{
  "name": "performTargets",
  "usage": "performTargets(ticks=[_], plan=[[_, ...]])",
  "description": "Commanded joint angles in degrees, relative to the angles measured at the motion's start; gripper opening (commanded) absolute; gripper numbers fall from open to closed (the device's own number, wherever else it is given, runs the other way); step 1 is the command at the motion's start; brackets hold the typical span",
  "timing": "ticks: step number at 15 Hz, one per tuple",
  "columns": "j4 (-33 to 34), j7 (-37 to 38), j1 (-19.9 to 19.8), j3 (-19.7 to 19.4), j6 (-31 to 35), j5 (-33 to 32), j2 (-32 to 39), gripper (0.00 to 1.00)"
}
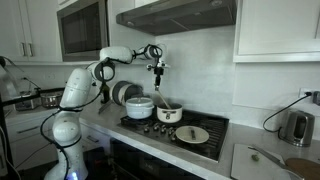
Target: Use the wooden spatula to stir the contents of the pot
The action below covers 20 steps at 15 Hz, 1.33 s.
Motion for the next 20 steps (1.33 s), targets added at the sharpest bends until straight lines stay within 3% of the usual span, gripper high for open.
performTargets(ticks=[1,2,3,10,16,20], plan=[[-2.2,-1.1,0.2,0.1,1.6,-1.3,-1.2,0.07],[-2.2,-1.1,0.2,0.1,1.4,-1.2,-1.1,0.07],[-2.1,-1.0,0.2,0.1,1.3,-1.1,-1.1,0.50],[-1.4,-0.8,-0.3,-0.2,0.9,-0.6,-0.8,1.00],[0.9,-0.6,-1.8,-0.4,0.2,0.9,-0.9,1.00],[1.6,-0.8,-5.0,-1.0,0.5,3.5,-2.9,1.00]])
